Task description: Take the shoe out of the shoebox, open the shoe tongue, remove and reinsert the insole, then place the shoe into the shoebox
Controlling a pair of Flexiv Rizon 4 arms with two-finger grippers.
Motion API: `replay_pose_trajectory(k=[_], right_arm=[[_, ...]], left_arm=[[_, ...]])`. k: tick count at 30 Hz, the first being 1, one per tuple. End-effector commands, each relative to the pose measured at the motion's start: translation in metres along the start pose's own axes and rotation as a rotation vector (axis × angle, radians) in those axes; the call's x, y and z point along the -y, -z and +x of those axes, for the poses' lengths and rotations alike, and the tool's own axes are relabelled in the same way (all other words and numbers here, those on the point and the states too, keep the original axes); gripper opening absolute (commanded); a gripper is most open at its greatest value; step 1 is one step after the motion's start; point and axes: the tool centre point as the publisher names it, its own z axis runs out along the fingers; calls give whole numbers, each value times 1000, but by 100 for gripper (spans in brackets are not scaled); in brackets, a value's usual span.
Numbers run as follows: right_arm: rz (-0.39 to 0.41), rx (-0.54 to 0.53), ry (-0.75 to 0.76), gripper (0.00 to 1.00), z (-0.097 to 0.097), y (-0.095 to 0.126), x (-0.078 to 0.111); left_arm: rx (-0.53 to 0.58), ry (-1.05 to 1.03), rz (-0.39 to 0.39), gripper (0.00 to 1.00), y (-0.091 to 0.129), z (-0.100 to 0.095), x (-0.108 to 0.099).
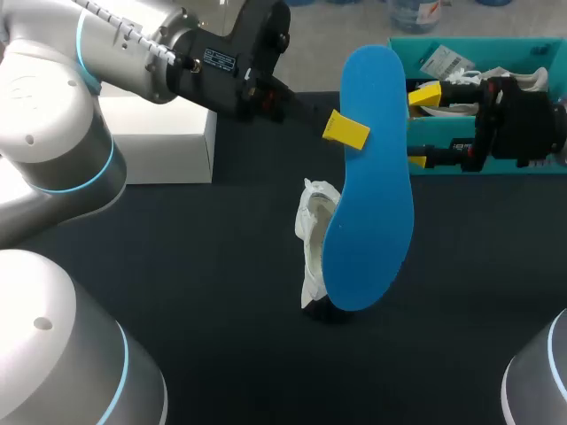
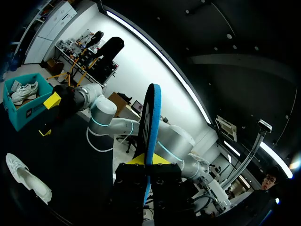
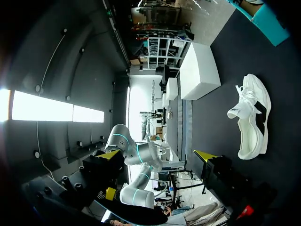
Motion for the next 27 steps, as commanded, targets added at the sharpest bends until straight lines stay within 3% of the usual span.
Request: replay_pose_trajectory(k=[1,7,11,13,16,18,27], right_arm=[[17,18,-3,100,4,-4,-6],[17,18,-3,100,4,-4,-6],[17,18,-3,100,4,-4,-6],[17,18,-3,100,4,-4,-6],[17,18,-3,100,4,-4,-6],[17,18,-3,100,4,-4,-6],[17,18,-3,100,4,-4,-6]], left_arm=[[-1,-1,-1,0,0,0,0],[-1,-1,-1,0,0,0,0],[113,-449,-57,0,4,-32,8],[160,-658,-11,0,7,-44,20],[175,-904,27,0,11,-51,32],[168,-1045,9,0,13,-52,33],[162,-1048,18,0,12,-46,31]])
